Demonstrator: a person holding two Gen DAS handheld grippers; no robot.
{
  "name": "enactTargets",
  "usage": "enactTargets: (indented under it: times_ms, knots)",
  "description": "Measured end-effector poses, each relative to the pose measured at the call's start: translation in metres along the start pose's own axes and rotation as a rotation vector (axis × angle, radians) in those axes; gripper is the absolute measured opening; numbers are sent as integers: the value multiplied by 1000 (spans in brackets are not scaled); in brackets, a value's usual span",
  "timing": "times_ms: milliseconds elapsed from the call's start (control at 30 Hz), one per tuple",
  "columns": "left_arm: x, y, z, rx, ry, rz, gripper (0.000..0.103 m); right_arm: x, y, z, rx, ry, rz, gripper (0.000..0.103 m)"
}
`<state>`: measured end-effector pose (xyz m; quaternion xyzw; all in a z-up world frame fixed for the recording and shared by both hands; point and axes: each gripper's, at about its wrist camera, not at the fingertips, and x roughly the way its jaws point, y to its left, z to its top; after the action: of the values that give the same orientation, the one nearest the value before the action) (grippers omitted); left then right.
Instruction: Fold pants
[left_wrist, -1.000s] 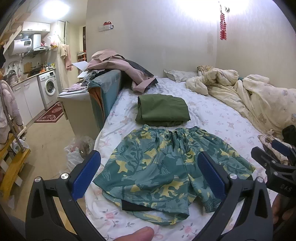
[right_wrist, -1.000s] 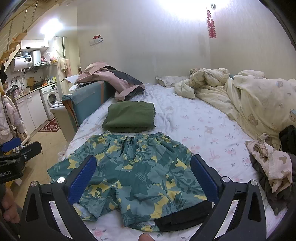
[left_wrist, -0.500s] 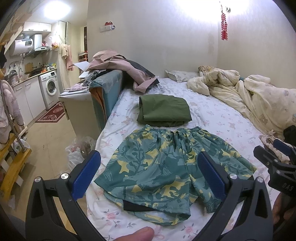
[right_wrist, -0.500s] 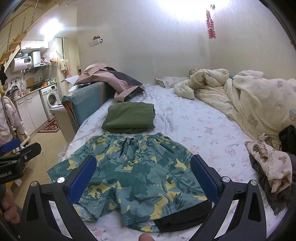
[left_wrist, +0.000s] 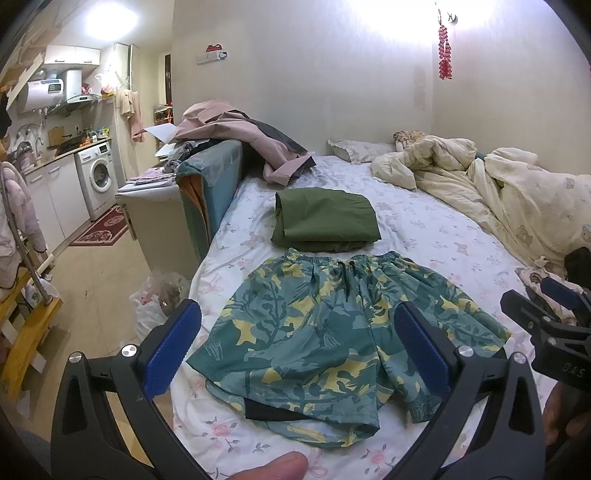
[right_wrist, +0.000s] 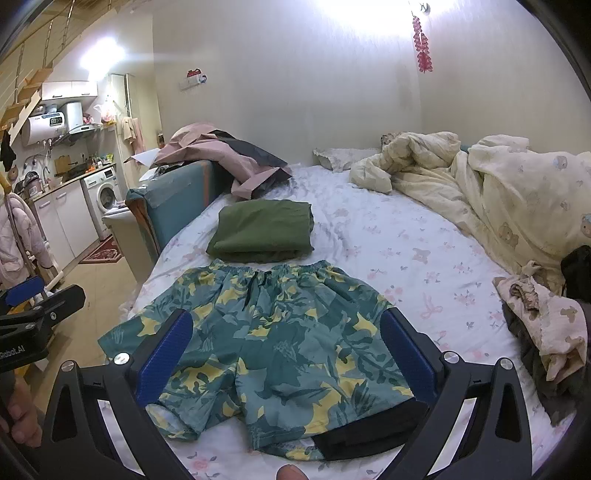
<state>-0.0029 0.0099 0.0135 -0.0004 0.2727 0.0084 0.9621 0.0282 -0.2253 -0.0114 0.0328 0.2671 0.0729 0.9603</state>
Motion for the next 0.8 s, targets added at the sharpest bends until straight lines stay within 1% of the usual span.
enactTargets:
  times_ms: [433, 500, 533, 567, 633, 667, 733, 767, 800]
  knots:
    - [1, -2, 1, -7, 13, 1, 103, 2, -1, -1, -3, 7, -3, 103]
    - [1, -2, 0, -2, 10, 10, 103, 5, -7, -2, 20, 30, 21, 103]
    - [2, -2, 0, -1, 15, 19, 103, 7, -14, -2, 51, 58, 45, 103]
    - [4, -1, -1, -2, 26, 29, 103, 11, -30, -5, 127, 113, 61, 103]
    - [7, 2, -2, -15, 47, 41, 103, 22, -57, -17, 242, 210, 45, 103]
    - [9, 3, -3, -21, 59, 51, 103, 30, -79, -32, 356, 308, 65, 103]
    - [13, 6, -3, -28, 80, 39, 103, 42, -106, -65, 522, 434, 96, 103]
    - [15, 7, -4, -21, 81, 44, 103, 49, -120, -87, 611, 508, 87, 102]
    - [16, 8, -3, -13, 82, 53, 103, 53, -131, -106, 687, 560, 71, 102]
